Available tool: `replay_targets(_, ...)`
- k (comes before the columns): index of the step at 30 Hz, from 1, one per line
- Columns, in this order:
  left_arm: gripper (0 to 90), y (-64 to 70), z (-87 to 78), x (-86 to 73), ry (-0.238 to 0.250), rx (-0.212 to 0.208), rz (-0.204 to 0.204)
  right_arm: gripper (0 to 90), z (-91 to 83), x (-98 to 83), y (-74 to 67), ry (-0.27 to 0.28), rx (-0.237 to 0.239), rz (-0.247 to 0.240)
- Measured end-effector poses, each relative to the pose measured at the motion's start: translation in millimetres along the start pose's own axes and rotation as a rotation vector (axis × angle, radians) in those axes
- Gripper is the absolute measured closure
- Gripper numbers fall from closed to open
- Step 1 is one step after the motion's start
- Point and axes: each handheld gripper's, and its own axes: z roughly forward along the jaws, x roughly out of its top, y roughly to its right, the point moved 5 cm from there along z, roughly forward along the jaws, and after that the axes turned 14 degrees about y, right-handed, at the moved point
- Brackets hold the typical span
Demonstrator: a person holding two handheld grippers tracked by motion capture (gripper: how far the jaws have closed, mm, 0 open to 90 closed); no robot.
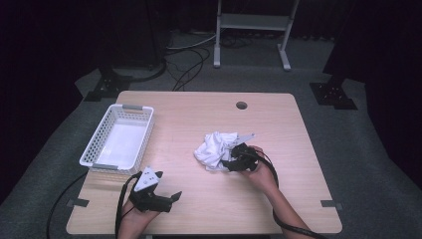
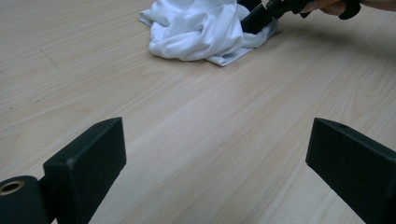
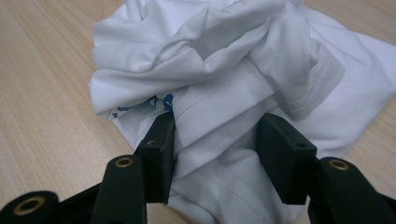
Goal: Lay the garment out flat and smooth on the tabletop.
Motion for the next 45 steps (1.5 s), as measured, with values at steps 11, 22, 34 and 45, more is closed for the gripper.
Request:
replay_targets(11, 4.8, 3.8, 0.9, 1.7, -0.001, -0.005, 0.013, 48.0, -11.5, -8.5, -12.9, -0.006, 0.008, -0.006)
replay_targets(22, 4.7, 8.6, 2.8, 2.5, -0.004, -0.014, 0.021, 46.7, -24.1, -18.9, -29.5, 0.012, 0.006, 0.007)
replay_targets(34, 4.7, 12.2, 4.4, 3.4, -0.007, -0.020, 0.031, 46.6, -39.4, -31.5, -53.8, 0.030, 0.001, 0.017)
replay_targets(45, 4.8, 13.8, 6.0, 2.5, -0.013, -0.022, 0.036, 46.1, -50.2, -40.0, -71.7, 0.037, 0.005, 0.022)
